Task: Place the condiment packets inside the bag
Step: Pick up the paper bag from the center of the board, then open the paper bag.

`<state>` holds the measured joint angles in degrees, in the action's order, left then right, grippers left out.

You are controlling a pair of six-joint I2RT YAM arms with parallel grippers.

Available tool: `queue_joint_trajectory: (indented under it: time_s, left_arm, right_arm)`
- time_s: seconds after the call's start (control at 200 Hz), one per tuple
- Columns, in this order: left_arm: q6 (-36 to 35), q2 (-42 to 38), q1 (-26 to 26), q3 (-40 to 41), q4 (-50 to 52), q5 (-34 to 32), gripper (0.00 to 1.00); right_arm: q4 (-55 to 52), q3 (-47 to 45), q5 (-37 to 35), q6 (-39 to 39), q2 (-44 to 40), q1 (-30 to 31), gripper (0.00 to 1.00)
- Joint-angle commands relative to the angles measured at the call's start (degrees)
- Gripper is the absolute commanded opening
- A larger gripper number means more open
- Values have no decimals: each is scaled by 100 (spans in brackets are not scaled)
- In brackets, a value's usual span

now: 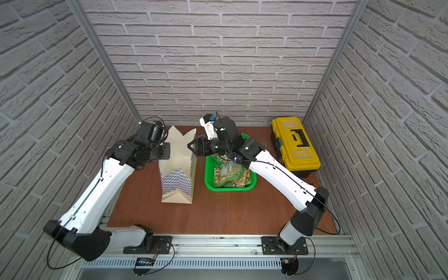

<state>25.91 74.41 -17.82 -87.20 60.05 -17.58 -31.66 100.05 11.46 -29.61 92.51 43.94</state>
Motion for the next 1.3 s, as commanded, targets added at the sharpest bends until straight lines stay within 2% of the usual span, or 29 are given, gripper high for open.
queue_joint_trajectory:
  time_s: [0.0,0.185,0.265,0.365,0.53,0.705,0.98,1.13,1.295]
  left_arm:
    - [81,12,-39,-118,20,-290,0]
    - [59,2,-50,-104,60,-513,0]
    - [46,12,-45,-120,68,-557,0]
    - [54,35,-46,-122,51,-579,0]
    - [80,30,-47,-130,7,-536,0]
    - [81,-48,-56,-166,58,-535,0]
    - [81,-242,-55,-131,121,-579,0]
    - [72,-294,-46,-140,122,-615,0]
    - [85,-274,-46,-113,77,-580,0]
  right_arm:
    - [-491,301,-733,272,98,161,73]
    - [-1101,528,-1739,574,-189,255,71]
    - [-1130,535,-1852,658,-420,264,70]
    - [-927,621,-1501,692,-601,348,62]
    - [-562,1100,-148,374,-192,485,48]
    - [-913,1791,-251,291,540,560,41]
    - [-1751,2648,-770,410,1549,563,41]
    - [-2108,2420,-1426,543,1664,563,41]
    - [-2131,2155,-1748,613,1487,576,51]
